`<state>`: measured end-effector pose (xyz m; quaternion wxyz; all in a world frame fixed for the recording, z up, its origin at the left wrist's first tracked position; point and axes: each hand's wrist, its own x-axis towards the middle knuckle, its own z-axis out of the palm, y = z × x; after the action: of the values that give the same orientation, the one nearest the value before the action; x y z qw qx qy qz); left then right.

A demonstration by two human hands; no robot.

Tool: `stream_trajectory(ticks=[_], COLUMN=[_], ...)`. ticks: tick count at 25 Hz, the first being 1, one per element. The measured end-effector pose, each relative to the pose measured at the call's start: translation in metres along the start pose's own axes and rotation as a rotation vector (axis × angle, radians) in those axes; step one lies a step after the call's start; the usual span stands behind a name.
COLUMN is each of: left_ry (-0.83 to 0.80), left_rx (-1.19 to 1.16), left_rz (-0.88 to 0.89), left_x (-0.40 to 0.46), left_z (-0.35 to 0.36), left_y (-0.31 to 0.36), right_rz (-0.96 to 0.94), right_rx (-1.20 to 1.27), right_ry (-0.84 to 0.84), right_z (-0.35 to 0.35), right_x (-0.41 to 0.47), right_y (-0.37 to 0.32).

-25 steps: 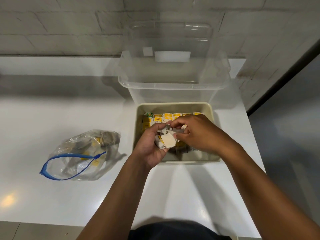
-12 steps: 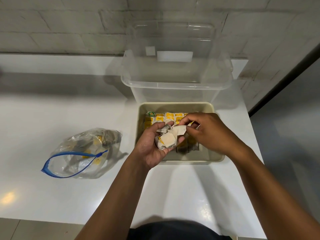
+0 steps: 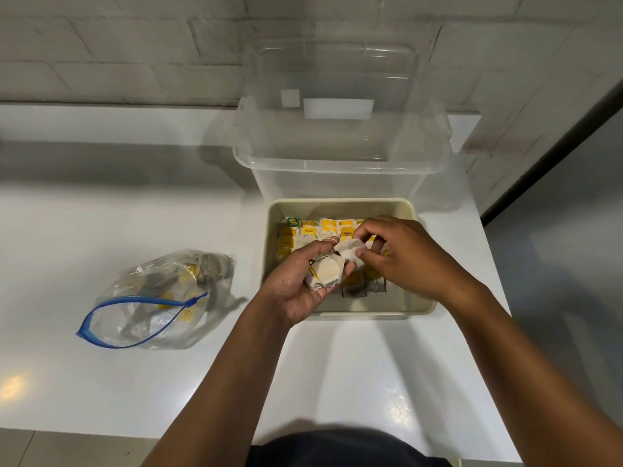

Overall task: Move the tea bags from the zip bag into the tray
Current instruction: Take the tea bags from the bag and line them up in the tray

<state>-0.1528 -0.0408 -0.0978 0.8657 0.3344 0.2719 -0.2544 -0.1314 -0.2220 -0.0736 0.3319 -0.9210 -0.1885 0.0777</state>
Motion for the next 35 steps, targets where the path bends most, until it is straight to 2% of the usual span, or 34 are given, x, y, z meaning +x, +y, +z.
stream_trajectory(ticks=[5,8,11,15,17,24,29,33,35], left_ry=[0.000,-0.032,-0.079,-0.048,-0.041,-0.061,-0.081,-0.070,-0.061], left_rx=[0.124,0.158,0.117,0.019,-0.004,-0.025,-0.055,-0.092,-0.128], left_rz=[0.041,0.022,-0.011,-0.036,-0.036,-0.023,-0.015,-0.011,-0.010], left_x=[0.005,0.007,0.006,0.011,0.011,0.005,0.003,0.004,0.004], left_z=[-0.001,-0.001,-0.004,-0.008,-0.010,-0.011,-0.010,-0.010,-0.011], left_y=[-0.003,-0.005,-0.003,-0.001,0.000,0.004,0.005,0.005,0.006], right_rz=[-0.011,0.057,0.146,0.183,0.179,0.258,0.249,0.184,0.119], right_rx=[-0.056,-0.180,-0.390,-0.574,-0.662,-0.943,-0.994,-0.870,-0.558], right_ry=[-0.085,-0.113,-0.256,-0.449,-0.488,-0.342,-0.223,-0.141,-0.051], right_z=[-0.012,-0.021,-0.023,-0.017,-0.011,0.009,0.007,0.000,-0.010], right_x=[0.002,0.006,0.008,0.012,0.018,0.024,0.028,0.022,0.017], right_y=[-0.006,0.001,0.009,0.006,0.003,-0.002,-0.004,-0.010,-0.017])
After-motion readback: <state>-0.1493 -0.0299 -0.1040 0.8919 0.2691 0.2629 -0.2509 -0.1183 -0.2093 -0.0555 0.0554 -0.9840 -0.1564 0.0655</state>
